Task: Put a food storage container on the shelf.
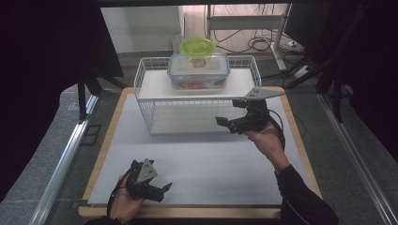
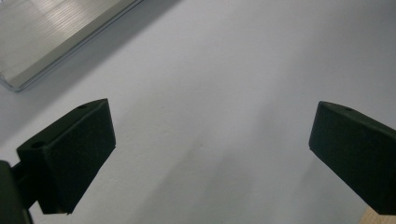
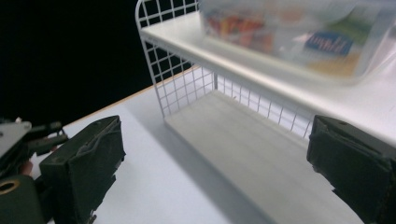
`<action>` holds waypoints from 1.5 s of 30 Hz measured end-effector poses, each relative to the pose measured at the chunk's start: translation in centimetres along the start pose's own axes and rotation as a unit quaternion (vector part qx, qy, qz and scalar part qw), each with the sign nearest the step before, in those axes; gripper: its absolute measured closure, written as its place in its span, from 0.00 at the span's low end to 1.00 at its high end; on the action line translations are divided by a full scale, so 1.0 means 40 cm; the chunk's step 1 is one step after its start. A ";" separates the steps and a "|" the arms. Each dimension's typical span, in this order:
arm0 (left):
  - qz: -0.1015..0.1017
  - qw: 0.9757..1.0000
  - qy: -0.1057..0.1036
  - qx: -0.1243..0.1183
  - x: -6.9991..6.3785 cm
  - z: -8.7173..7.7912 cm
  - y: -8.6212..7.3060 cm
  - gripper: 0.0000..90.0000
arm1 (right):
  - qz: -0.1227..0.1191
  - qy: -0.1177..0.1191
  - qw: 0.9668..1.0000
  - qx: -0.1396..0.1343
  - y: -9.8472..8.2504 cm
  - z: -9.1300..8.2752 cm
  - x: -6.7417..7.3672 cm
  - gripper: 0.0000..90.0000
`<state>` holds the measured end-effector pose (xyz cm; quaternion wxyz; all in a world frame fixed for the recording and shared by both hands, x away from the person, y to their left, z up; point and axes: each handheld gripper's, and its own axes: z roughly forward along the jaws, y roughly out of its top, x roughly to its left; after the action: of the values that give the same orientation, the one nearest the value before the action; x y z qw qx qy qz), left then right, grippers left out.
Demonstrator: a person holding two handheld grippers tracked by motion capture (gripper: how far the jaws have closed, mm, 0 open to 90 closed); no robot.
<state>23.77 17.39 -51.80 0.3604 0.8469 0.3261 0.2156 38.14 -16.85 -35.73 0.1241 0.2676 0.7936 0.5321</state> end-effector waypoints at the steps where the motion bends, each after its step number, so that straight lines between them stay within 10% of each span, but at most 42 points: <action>1: 0.000 1.000 0.000 0.000 0.000 0.000 0.000 0.00 | 0.000 0.001 1.000 0.001 -0.010 0.000 0.003 0.05; 16: -0.007 1.000 -0.007 -0.007 0.002 0.000 -0.002 0.00 | -0.043 -0.022 0.998 0.041 -0.138 -0.005 0.044 0.04; 45: 0.001 1.000 0.000 0.005 0.004 0.009 -0.007 0.00 | -0.032 -0.077 0.992 0.095 -0.377 -0.076 0.029 0.00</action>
<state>23.97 17.47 -52.23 0.3560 0.8491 0.3260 0.2145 31.30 -22.96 -48.16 0.1756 0.2927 0.8368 0.4280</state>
